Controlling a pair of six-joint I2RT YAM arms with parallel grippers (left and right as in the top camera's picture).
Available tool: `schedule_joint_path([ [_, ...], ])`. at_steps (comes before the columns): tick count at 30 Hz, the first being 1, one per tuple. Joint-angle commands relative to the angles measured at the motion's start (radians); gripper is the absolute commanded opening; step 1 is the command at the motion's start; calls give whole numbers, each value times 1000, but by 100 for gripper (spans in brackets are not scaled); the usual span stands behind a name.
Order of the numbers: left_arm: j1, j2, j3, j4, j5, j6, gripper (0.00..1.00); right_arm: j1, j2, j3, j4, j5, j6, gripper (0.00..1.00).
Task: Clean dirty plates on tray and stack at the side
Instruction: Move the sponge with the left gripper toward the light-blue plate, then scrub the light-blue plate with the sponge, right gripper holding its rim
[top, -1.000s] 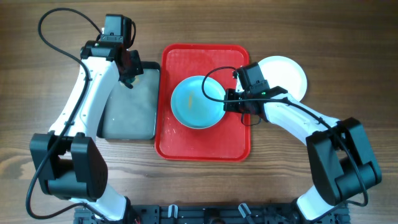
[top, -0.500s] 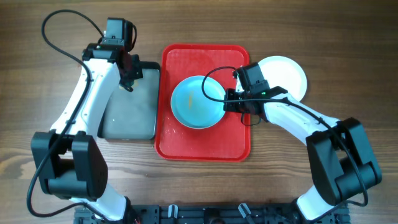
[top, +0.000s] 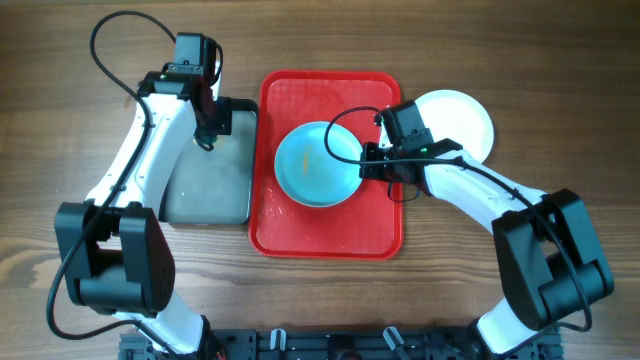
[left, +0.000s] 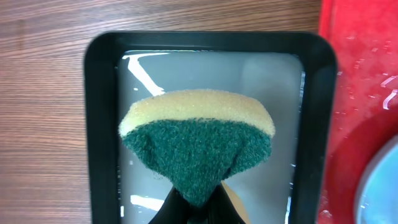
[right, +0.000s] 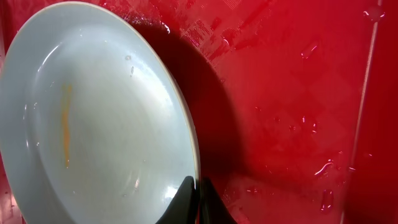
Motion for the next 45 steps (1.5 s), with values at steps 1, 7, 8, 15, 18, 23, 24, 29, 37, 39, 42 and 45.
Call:
schedule_joint_path([
  [1,-3,3,-4,8,68,3,4,2,26,-8,5,-21,-14,4],
  [7,-15,3,49,-22,80,-23,4,2,26,-8,6,-21,-14,4],
  [8,-24,3,63,-34,118,-22,4,2,26,-8,6,-21,-14,4],
  [15,-106,3,74,-39,384,-42,4,2,26,-8,5,-21,-14,4],
  [18,-155,3,71,-21,383,-114,4,2,26,-8,5,-21,-14,4],
  [23,-221,3,71,-11,373,-153,4,2,26,-8,5,-20,-20,4],
  [24,-230,3,71,-11,360,-179,4,2,26,-8,5,-21,-26,4],
  [29,-263,16,71,-13,317,-256,4,2,26,-8,4,-21,-33,4],
  [37,-274,101,71,-13,307,-266,4,2,26,-8,3,-21,-34,4],
  [39,-274,117,71,-13,307,-266,4,2,26,-8,4,-21,-34,4],
  [42,-276,149,71,-13,307,-267,4,2,26,-8,5,-21,-33,5],
  [45,-283,176,71,-12,307,-274,4,2,26,-8,5,-21,-37,10],
])
